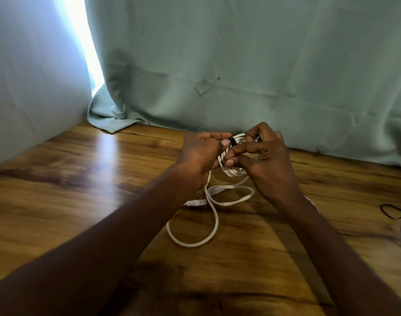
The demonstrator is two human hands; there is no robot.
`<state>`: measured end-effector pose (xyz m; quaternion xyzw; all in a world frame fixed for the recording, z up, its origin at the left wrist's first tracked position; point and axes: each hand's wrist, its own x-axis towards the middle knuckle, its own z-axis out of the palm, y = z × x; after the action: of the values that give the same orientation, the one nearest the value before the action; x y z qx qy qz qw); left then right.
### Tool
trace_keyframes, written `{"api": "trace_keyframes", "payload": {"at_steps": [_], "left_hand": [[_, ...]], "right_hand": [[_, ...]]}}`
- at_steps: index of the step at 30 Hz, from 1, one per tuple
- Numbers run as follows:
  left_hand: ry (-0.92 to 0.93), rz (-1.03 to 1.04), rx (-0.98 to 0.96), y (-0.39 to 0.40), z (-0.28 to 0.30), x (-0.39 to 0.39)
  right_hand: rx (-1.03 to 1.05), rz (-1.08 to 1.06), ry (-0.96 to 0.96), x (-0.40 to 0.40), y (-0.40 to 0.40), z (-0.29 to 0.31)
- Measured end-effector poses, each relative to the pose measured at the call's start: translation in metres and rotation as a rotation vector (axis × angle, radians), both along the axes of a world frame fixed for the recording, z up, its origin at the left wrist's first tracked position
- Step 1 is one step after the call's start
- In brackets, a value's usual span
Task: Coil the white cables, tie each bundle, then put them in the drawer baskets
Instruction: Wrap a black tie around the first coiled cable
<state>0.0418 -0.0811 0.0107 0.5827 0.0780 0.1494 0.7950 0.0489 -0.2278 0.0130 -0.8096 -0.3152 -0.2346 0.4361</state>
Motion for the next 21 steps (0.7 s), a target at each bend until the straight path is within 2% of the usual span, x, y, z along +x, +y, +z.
{"api": "trace_keyframes", "payload": {"at_steps": [9, 11, 13, 16, 19, 21], "left_hand": [[-0.089, -0.231, 0.073, 0.013, 0.012, -0.003], [-0.117, -0.227, 0.113, 0.015, 0.014, -0.004], [-0.151, -0.234, 0.183, 0.019, 0.014, -0.005], [-0.186, -0.316, 0.242, 0.023, 0.015, -0.008], [-0.239, -0.406, 0.263, 0.024, 0.016, -0.01], [-0.29, -0.438, 0.271, 0.022, 0.016, -0.01]], "right_hand": [[-0.186, -0.056, -0.066, 0.002, -0.004, -0.002], [-0.117, 0.021, -0.034, 0.0, -0.005, 0.0], [0.071, 0.111, -0.016, -0.006, -0.005, 0.005], [0.279, 0.048, -0.075, -0.005, -0.01, 0.011], [0.193, -0.06, -0.044, 0.005, -0.018, 0.01], [0.153, 0.016, 0.1, 0.01, -0.02, 0.007]]}}
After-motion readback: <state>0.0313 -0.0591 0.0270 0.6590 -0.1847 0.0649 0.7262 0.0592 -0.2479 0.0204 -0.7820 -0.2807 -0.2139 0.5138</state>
